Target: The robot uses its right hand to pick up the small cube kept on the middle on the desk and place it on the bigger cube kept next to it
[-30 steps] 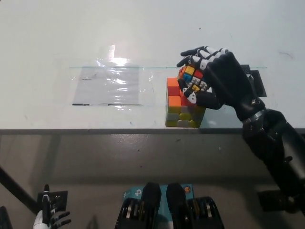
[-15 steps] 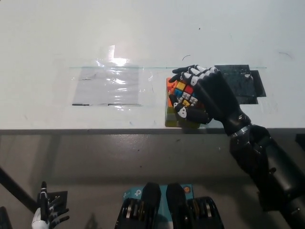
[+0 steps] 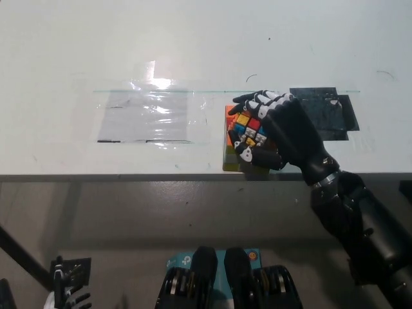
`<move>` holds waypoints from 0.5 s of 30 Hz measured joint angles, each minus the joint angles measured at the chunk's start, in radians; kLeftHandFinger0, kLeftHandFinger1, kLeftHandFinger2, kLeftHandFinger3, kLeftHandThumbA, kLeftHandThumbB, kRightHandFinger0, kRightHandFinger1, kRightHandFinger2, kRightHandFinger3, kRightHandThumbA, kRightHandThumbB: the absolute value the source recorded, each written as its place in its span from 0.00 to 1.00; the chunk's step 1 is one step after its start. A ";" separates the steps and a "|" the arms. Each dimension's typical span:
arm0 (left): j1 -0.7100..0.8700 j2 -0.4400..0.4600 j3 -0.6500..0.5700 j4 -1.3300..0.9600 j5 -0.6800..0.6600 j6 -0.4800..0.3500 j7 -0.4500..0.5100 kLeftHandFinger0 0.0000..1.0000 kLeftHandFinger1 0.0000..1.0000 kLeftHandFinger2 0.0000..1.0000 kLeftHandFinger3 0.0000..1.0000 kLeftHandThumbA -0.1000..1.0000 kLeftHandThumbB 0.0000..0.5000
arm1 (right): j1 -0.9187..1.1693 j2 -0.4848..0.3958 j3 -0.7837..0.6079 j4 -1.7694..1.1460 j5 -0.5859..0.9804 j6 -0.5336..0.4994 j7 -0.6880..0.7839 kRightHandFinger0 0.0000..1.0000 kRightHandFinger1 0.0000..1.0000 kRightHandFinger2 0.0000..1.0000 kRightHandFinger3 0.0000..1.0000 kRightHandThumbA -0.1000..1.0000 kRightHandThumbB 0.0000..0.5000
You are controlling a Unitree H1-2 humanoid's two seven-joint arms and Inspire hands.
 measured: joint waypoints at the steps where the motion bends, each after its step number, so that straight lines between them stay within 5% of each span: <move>1: 0.001 0.000 0.000 0.000 -0.001 0.000 0.000 0.70 0.73 0.84 0.97 1.00 0.40 | 0.000 0.000 -0.002 -0.001 0.002 0.003 0.005 0.03 0.12 0.47 0.83 0.00 0.00; 2: 0.002 0.000 0.001 0.001 -0.002 0.000 -0.001 0.69 0.71 0.82 0.97 1.00 0.37 | 0.000 -0.001 -0.003 -0.005 0.002 0.008 0.012 0.48 0.64 0.88 1.00 0.17 0.00; 3: 0.001 0.000 0.001 0.002 -0.002 0.000 -0.001 0.68 0.68 0.80 0.96 1.00 0.38 | 0.001 -0.002 -0.003 -0.016 -0.001 0.024 0.025 0.87 1.00 1.00 1.00 0.49 0.14; 4: 0.001 0.000 0.001 0.002 -0.002 0.000 -0.001 0.67 0.68 0.79 0.96 1.00 0.38 | 0.002 -0.004 0.000 -0.026 -0.010 0.040 0.032 0.88 1.00 1.00 1.00 0.59 0.12; 5: 0.001 0.000 0.001 0.002 -0.003 0.000 -0.001 0.69 0.69 0.81 0.96 1.00 0.37 | 0.003 -0.006 0.002 -0.034 -0.018 0.054 0.041 1.00 1.00 1.00 1.00 0.63 0.22; 6: 0.002 0.000 0.001 0.002 -0.003 0.000 -0.001 0.66 0.67 0.79 0.95 1.00 0.37 | 0.004 -0.007 0.004 -0.038 -0.025 0.067 0.050 1.00 1.00 1.00 1.00 0.68 0.34; 9: 0.003 -0.002 0.000 -0.004 0.000 0.000 0.004 0.63 0.64 0.76 0.89 1.00 0.40 | 0.016 -0.009 0.010 -0.056 -0.055 0.116 0.072 1.00 1.00 1.00 1.00 0.72 0.50; 13: 0.008 -0.007 0.001 -0.007 0.002 0.000 0.010 0.56 0.57 0.71 0.81 1.00 0.46 | 0.027 -0.009 0.013 -0.079 -0.092 0.172 0.082 1.00 1.00 1.00 1.00 0.76 0.57; 15: 0.010 -0.012 0.006 -0.008 0.001 0.000 0.016 0.60 0.62 0.74 0.83 1.00 0.44 | 0.027 -0.009 0.015 -0.088 -0.109 0.195 0.087 1.00 1.00 1.00 1.00 0.79 0.56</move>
